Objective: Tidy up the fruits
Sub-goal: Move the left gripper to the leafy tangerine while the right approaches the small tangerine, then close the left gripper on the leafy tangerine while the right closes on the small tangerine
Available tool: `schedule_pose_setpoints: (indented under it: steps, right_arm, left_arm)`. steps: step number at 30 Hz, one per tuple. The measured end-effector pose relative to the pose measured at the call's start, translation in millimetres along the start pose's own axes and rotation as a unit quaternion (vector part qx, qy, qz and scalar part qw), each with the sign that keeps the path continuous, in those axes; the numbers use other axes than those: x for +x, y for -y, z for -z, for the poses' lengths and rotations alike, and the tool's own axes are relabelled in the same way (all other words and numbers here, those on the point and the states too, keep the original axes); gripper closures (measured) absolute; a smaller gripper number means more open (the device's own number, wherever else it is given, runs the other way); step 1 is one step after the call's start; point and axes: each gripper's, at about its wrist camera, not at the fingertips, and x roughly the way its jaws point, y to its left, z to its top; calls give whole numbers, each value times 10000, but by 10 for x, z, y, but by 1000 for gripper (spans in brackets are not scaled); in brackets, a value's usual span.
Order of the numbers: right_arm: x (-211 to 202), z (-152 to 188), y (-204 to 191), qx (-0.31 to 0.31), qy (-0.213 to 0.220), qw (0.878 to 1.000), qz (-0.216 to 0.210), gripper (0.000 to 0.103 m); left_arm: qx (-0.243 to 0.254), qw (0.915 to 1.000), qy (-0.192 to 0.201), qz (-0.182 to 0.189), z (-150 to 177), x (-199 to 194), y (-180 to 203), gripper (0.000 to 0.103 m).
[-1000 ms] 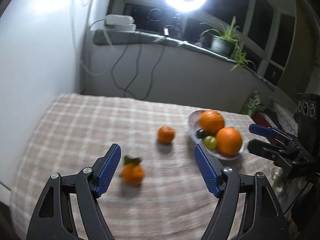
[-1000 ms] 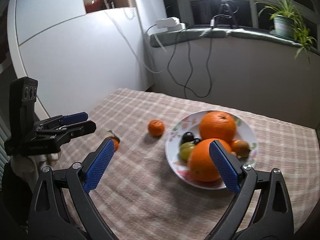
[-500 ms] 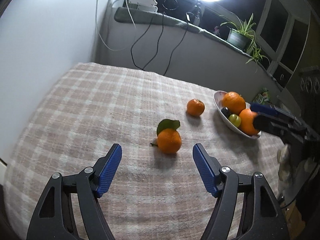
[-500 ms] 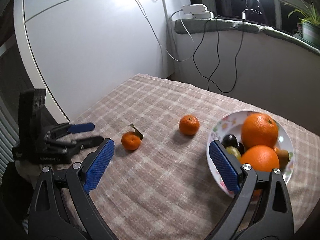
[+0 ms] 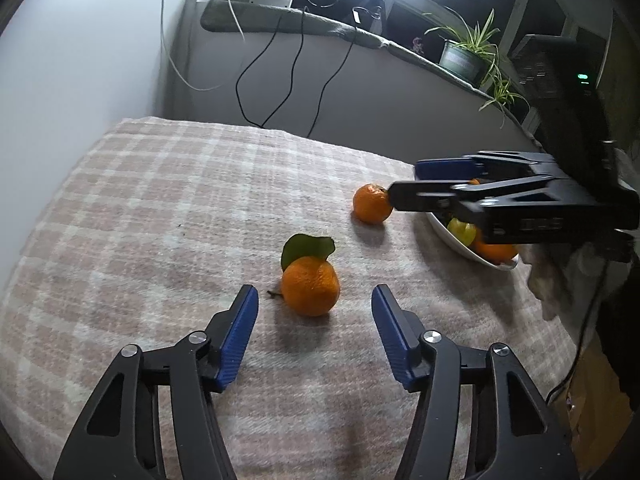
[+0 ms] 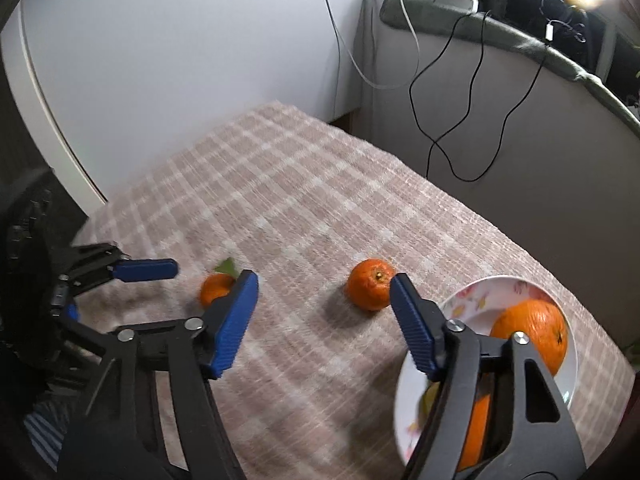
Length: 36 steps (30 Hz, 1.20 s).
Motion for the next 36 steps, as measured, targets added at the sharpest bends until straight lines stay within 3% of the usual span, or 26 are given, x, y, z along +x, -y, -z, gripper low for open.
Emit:
schedule_pose_setpoints:
  steps: [3, 25, 36]
  right_arm:
    - [130, -22, 24, -144, -201, 9997, 91, 47]
    - [547, -102, -11, -1002, -923, 9892, 537, 48]
    - [616, -127, 35, -1089, -1102, 9840, 885, 63]
  left_arm:
    - [32, 10000, -37, 6, -6, 41, 17, 48]
    - [116, 9994, -277, -152, -61, 276, 2, 61]
    - [144, 9992, -304, -196, -80, 334, 2, 67]
